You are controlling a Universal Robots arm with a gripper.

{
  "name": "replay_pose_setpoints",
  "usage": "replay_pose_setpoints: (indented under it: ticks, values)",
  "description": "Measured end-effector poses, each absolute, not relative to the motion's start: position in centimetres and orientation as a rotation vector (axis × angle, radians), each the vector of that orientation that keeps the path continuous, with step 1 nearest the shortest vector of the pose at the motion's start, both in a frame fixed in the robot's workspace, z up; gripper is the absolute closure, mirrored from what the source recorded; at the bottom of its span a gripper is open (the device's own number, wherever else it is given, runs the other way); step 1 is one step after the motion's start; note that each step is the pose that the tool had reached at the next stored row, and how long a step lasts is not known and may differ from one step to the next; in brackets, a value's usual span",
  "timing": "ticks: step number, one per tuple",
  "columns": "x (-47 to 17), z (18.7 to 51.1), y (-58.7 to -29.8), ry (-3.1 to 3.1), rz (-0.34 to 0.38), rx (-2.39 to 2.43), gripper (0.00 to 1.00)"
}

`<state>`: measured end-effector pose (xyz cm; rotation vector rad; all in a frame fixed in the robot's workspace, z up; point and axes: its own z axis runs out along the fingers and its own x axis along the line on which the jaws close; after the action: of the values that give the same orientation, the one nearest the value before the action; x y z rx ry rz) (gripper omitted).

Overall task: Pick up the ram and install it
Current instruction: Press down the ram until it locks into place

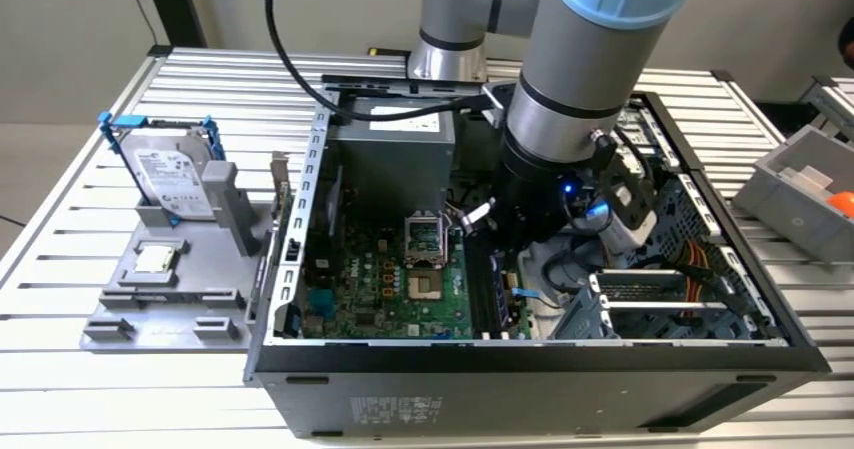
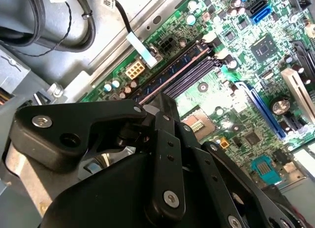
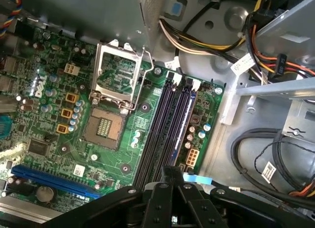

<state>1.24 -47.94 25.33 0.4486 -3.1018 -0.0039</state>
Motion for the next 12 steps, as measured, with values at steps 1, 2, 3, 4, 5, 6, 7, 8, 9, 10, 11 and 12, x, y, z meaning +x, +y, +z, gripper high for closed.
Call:
replay_pose_setpoints:
  ticks: [1, 2, 3, 4, 5, 6, 7, 8, 9, 10, 11, 12]
  values:
    - [1.24, 25.33, -47.94, -3.1, -0.004, 0.455, 1.0]
    - [1.24, 25.33, -47.94, -3.099, -0.004, 0.462, 1.0]
    - [1.23, 25.33, -47.94, -3.098, -0.004, 0.469, 1.0]
    - [1.22, 25.33, -47.94, -3.097, -0.004, 0.475, 1.0]
    - [1.21, 25.33, -47.94, -3.096, -0.004, 0.482, 1.0]
    - [1.21, 25.33, -47.94, -3.094, -0.004, 0.49, 1.0]
    - [1.2, 25.33, -47.94, -3.093, -0.004, 0.499, 1.0]
    - [1.2, 25.33, -47.94, -3.092, -0.004, 0.508, 1.0]
    - [1.2, 25.33, -47.94, -3.09, -0.004, 0.516, 1.0]
    - [1.2, 25.33, -47.94, -3.089, -0.004, 0.524, 1.0]
    - [1.2, 25.33, -47.94, -3.088, -0.004, 0.531, 1.0]
    - [1.2, 25.33, -47.94, -3.087, -0.004, 0.536, 1.0]
